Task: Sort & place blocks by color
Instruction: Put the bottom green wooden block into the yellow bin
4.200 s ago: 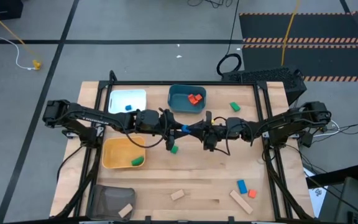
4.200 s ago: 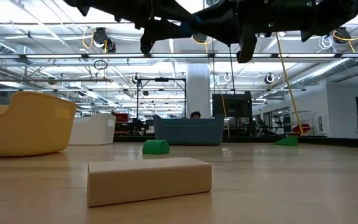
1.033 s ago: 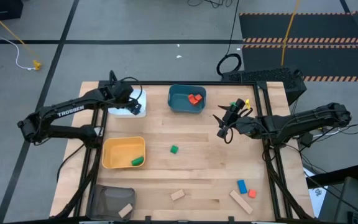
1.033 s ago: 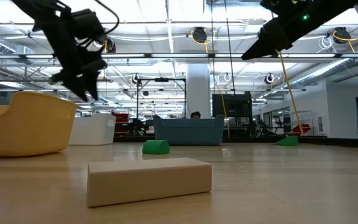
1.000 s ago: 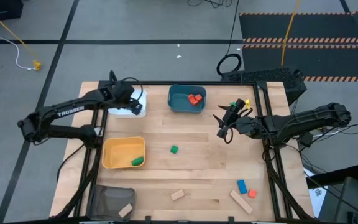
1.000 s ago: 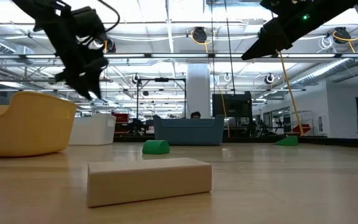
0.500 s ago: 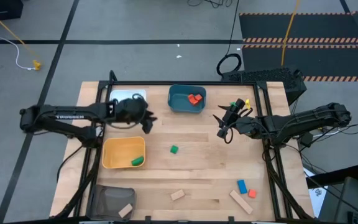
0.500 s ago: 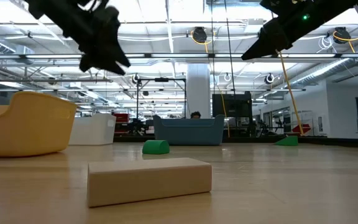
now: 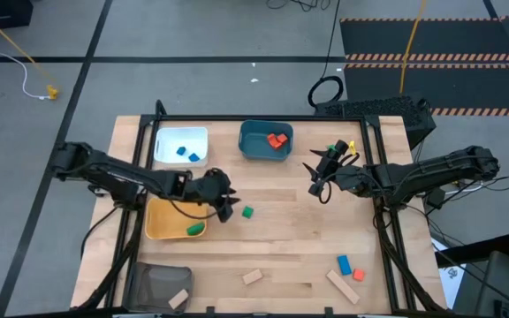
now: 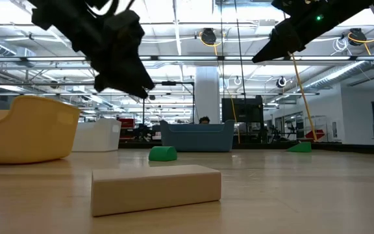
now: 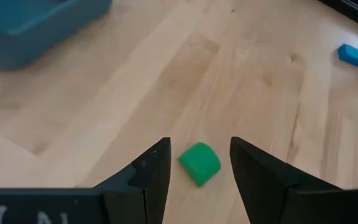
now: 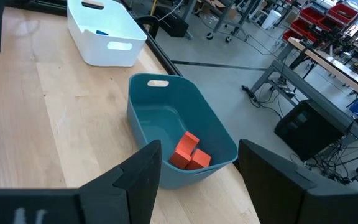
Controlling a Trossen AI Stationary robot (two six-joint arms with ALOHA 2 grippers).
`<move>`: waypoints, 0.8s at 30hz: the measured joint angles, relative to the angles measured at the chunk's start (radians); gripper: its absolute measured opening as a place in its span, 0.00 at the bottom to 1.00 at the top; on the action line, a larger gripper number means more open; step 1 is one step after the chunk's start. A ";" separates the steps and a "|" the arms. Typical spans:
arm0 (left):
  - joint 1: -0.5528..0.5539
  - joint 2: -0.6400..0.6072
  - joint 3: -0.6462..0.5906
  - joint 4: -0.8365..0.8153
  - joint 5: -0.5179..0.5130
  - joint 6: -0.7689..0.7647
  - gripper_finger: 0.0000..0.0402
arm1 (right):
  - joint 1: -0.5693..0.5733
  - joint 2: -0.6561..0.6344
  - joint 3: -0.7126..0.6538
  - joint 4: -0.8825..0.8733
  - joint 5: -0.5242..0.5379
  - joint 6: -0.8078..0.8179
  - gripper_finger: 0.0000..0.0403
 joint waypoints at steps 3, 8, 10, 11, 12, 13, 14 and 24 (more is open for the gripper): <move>-0.016 0.052 0.000 0.054 -0.005 -0.072 0.41 | 0.000 0.000 0.000 0.000 0.000 0.000 0.51; -0.056 0.134 0.001 0.157 -0.016 -0.206 0.41 | 0.000 0.000 0.000 0.000 0.000 0.000 0.51; -0.077 0.158 0.001 0.158 -0.043 -0.253 0.41 | 0.000 0.000 0.000 0.000 0.000 0.000 0.51; -0.085 0.170 0.001 0.160 -0.053 -0.276 0.41 | 0.000 0.000 0.000 0.000 0.000 0.000 0.51; -0.093 0.183 0.001 0.164 -0.053 -0.300 0.41 | 0.000 0.000 0.000 0.000 0.000 0.000 0.51; -0.100 0.196 0.001 0.164 -0.053 -0.320 0.41 | 0.000 0.000 0.000 0.000 0.000 0.000 0.51; -0.108 0.209 0.000 0.169 -0.052 -0.336 0.41 | 0.000 0.000 0.000 0.000 0.000 0.000 0.51; -0.121 0.267 0.023 0.198 -0.053 -0.393 0.44 | 0.000 0.000 0.000 0.000 0.000 0.000 0.51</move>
